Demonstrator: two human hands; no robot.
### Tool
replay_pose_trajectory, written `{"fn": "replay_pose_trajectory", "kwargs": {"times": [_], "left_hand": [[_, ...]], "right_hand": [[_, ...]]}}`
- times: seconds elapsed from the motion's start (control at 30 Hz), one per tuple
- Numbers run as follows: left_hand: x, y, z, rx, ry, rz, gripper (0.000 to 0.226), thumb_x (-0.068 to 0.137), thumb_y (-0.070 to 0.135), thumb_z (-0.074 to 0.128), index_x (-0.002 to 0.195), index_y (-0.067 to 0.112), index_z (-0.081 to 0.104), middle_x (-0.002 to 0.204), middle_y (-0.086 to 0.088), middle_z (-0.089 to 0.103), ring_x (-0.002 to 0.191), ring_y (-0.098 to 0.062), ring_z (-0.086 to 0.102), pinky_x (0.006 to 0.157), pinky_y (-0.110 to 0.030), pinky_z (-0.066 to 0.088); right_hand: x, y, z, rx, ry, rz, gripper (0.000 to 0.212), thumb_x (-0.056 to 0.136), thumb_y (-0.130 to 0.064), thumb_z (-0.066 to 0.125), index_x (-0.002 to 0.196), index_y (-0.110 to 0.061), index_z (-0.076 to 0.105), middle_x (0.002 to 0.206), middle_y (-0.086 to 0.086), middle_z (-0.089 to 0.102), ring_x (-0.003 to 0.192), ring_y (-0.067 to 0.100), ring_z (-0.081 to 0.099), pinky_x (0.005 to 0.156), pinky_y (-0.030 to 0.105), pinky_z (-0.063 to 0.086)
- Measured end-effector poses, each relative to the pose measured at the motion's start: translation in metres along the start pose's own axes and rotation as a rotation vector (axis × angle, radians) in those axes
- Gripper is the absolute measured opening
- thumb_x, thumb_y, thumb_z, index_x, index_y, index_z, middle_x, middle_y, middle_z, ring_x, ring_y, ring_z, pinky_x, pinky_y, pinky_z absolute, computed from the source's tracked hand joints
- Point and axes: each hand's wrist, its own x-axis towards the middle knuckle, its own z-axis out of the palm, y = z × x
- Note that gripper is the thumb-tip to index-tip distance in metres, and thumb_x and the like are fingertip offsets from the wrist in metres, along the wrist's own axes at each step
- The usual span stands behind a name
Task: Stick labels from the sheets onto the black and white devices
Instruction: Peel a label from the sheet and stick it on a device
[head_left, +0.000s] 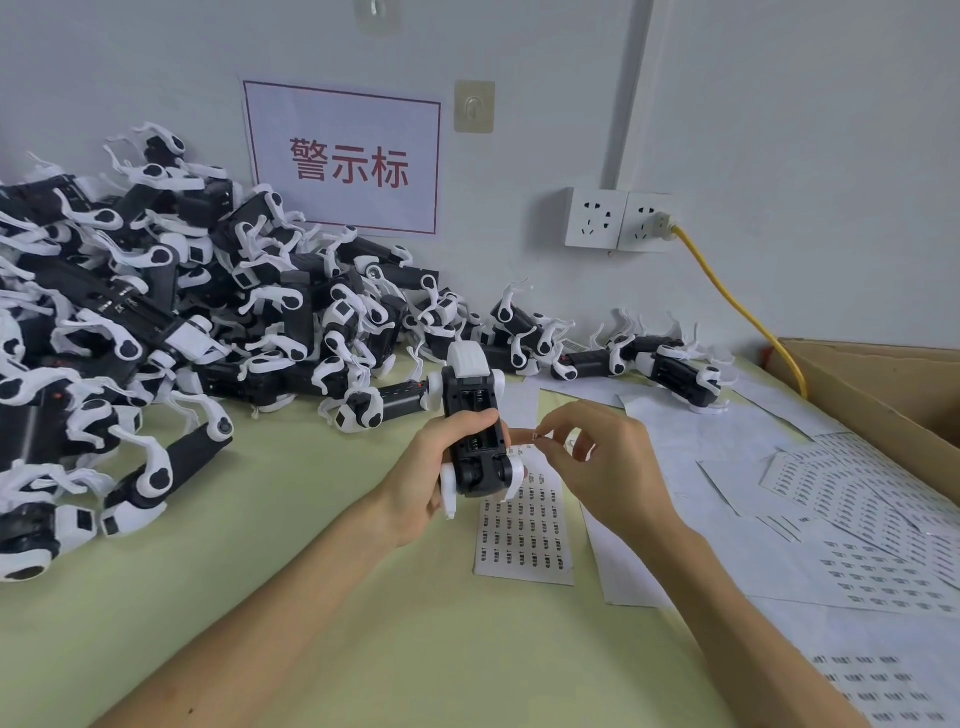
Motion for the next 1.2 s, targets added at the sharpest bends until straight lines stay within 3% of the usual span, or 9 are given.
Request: {"fn": "replay_pose_trajectory", "kwargs": {"times": [0.2, 0.37, 0.53, 0.63, 0.77, 0.87, 1.0, 1.1, 1.2], "left_hand": [[-0.001, -0.002, 0.001, 0.04, -0.005, 0.002, 0.031, 0.083, 0.041, 0.06, 0.084, 0.011, 0.065, 0.088, -0.015, 0.062, 0.091, -0.033, 0.06, 0.08, -0.036, 0.046], [0.001, -0.002, 0.001, 0.042, -0.022, 0.016, 0.03, 0.084, 0.041, 0.059, 0.084, 0.012, 0.067, 0.09, -0.007, 0.074, 0.086, -0.022, 0.07, 0.072, -0.025, 0.054], [0.004, 0.0, -0.003, -0.07, 0.045, 0.008, 0.026, 0.084, 0.041, 0.065, 0.081, 0.018, 0.075, 0.124, -0.018, 0.072, 0.102, -0.025, 0.069, 0.098, -0.038, 0.05], [0.007, 0.0, -0.006, -0.2, 0.113, 0.015, 0.031, 0.084, 0.042, 0.068, 0.086, 0.011, 0.068, 0.117, -0.019, 0.073, 0.099, -0.023, 0.071, 0.085, -0.036, 0.054], [0.008, 0.0, -0.006, -0.381, 0.187, -0.013, 0.033, 0.083, 0.046, 0.067, 0.077, 0.016, 0.079, 0.094, -0.01, 0.073, 0.101, -0.028, 0.072, 0.078, -0.039, 0.054], [0.008, 0.0, -0.007, -0.458, 0.163, -0.071, 0.043, 0.089, 0.047, 0.061, 0.089, 0.009, 0.079, 0.099, -0.015, 0.072, 0.087, -0.029, 0.07, 0.077, -0.04, 0.053], [0.009, -0.004, -0.001, -0.395, 0.031, -0.084, 0.055, 0.104, 0.032, 0.04, 0.142, -0.007, 0.052, 0.13, -0.023, 0.058, 0.116, -0.032, 0.054, 0.1, -0.041, 0.037], [0.008, -0.008, 0.004, -0.268, -0.026, -0.019, 0.045, 0.105, 0.031, 0.043, 0.135, 0.003, 0.063, 0.127, -0.014, 0.067, 0.117, -0.025, 0.06, 0.102, -0.036, 0.043], [0.008, -0.011, 0.003, -0.166, -0.084, 0.026, 0.046, 0.107, 0.03, 0.046, 0.142, 0.003, 0.056, 0.143, -0.017, 0.06, 0.135, -0.03, 0.054, 0.116, -0.043, 0.036]], "right_hand": [[0.001, 0.001, 0.001, -0.031, -0.057, 0.029, 0.026, 0.085, -0.019, 0.078, 0.08, -0.039, 0.062, 0.076, -0.021, 0.063, 0.067, 0.008, 0.059, 0.061, 0.029, 0.051], [0.0, 0.001, 0.001, -0.037, -0.081, 0.039, 0.027, 0.085, -0.02, 0.073, 0.077, -0.039, 0.057, 0.081, -0.023, 0.063, 0.071, 0.005, 0.059, 0.057, 0.025, 0.048], [0.001, -0.002, 0.001, 0.063, -0.071, 0.091, 0.027, 0.086, -0.017, 0.073, 0.077, -0.039, 0.061, 0.084, -0.025, 0.066, 0.068, 0.006, 0.06, 0.06, 0.026, 0.05], [0.001, -0.006, -0.003, 0.255, -0.075, 0.158, 0.022, 0.088, -0.018, 0.075, 0.088, -0.039, 0.068, 0.085, -0.019, 0.07, 0.07, 0.008, 0.064, 0.061, 0.018, 0.046], [0.001, -0.013, -0.009, 0.506, -0.153, 0.195, 0.024, 0.085, -0.024, 0.078, 0.106, -0.035, 0.071, 0.095, -0.009, 0.073, 0.084, 0.015, 0.068, 0.069, 0.023, 0.049], [0.002, -0.016, -0.01, 0.628, -0.21, 0.219, 0.043, 0.077, -0.033, 0.08, 0.118, -0.033, 0.067, 0.104, -0.006, 0.071, 0.093, 0.014, 0.068, 0.075, 0.028, 0.053], [-0.002, -0.018, -0.004, 0.586, -0.315, 0.246, 0.084, 0.073, -0.05, 0.086, 0.143, -0.039, 0.042, 0.123, -0.007, 0.064, 0.114, 0.007, 0.064, 0.095, 0.04, 0.056], [-0.003, -0.019, -0.002, 0.558, -0.279, 0.267, 0.094, 0.071, -0.05, 0.082, 0.149, -0.039, 0.032, 0.128, -0.004, 0.062, 0.119, 0.007, 0.062, 0.101, 0.049, 0.053], [-0.003, -0.019, -0.001, 0.594, -0.252, 0.249, 0.091, 0.075, -0.045, 0.087, 0.149, -0.04, 0.033, 0.128, -0.001, 0.064, 0.118, 0.011, 0.064, 0.1, 0.041, 0.054]]}}
